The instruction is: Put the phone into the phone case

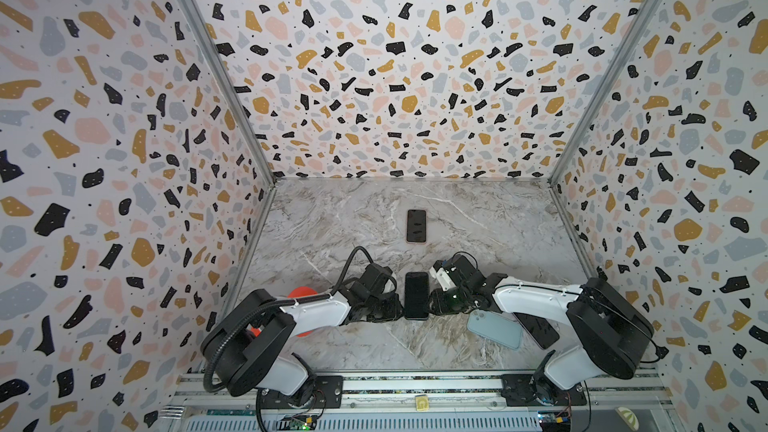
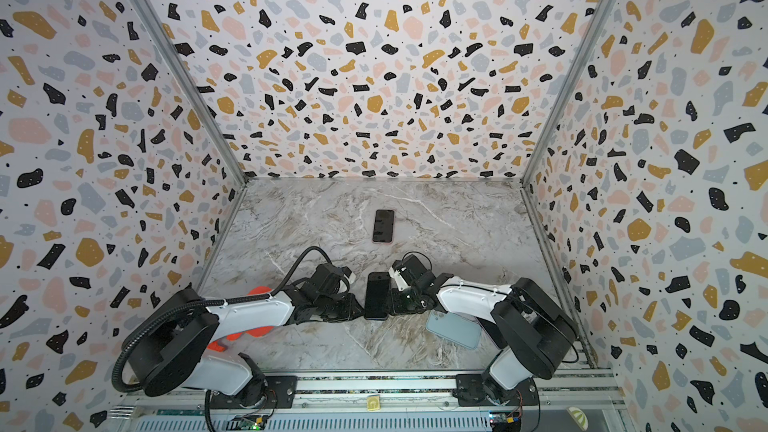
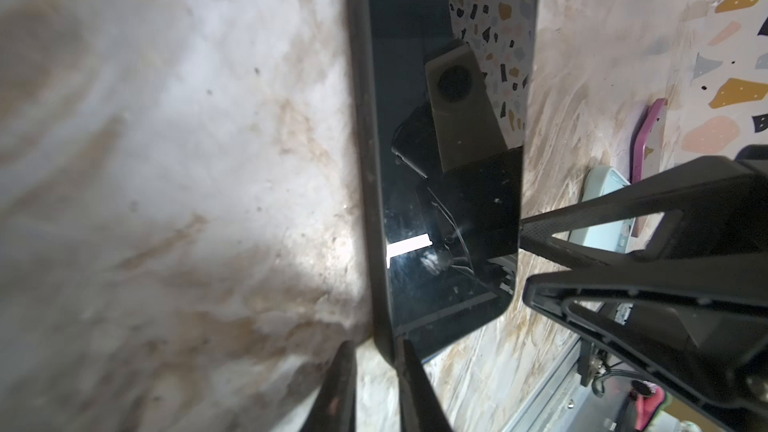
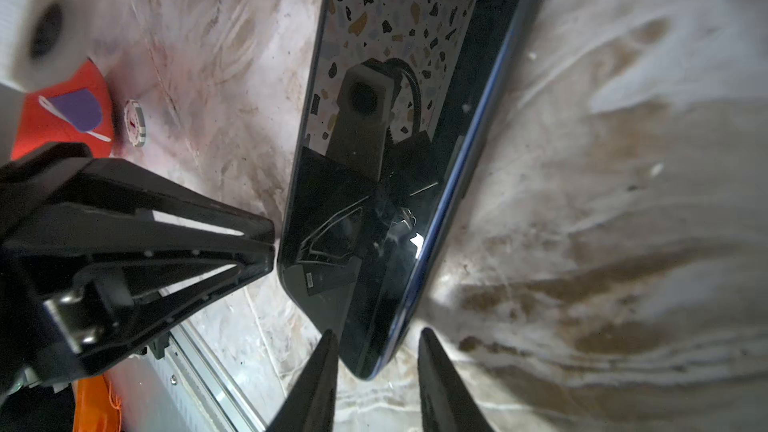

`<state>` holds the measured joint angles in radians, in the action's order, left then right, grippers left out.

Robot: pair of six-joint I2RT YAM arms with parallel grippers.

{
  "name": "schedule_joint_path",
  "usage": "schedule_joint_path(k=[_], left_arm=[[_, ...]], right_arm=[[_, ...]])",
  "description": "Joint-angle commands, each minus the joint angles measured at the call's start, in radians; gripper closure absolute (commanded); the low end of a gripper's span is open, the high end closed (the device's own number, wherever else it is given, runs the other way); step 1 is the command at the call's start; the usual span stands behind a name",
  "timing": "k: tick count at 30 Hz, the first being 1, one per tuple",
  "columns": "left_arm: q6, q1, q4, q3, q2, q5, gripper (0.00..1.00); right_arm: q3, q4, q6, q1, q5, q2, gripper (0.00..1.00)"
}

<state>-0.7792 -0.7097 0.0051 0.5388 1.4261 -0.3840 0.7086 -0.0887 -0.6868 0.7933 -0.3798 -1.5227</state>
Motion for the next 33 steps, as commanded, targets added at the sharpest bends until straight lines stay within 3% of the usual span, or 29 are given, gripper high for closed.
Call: schedule_joint_path(k=[1, 18, 27, 33], left_arm=[[-0.012, -0.004, 0.028, -0.016, -0.036, 0.019, 0.73], [-0.014, -0.002, 0.094, -0.045, -0.01, 0.009, 0.65], [-0.027, -0.001, 0.112, -0.061, -0.007, 0.007, 0.65], [-0.051, -0.002, 0.14, -0.09, -0.015, -0.013, 0.65]], right_arm=[[0.026, -0.039, -0.025, 0.007, 0.054, 0.032, 0.66], [0.162, 0.0, 0.081, -0.057, 0.07, -0.154, 0.67], [0.183, 0.01, 0.091, -0.057, 0.079, -0.197, 0.81], [0.216, -0.018, 0.109, -0.057, 0.083, -0.208, 0.82]])
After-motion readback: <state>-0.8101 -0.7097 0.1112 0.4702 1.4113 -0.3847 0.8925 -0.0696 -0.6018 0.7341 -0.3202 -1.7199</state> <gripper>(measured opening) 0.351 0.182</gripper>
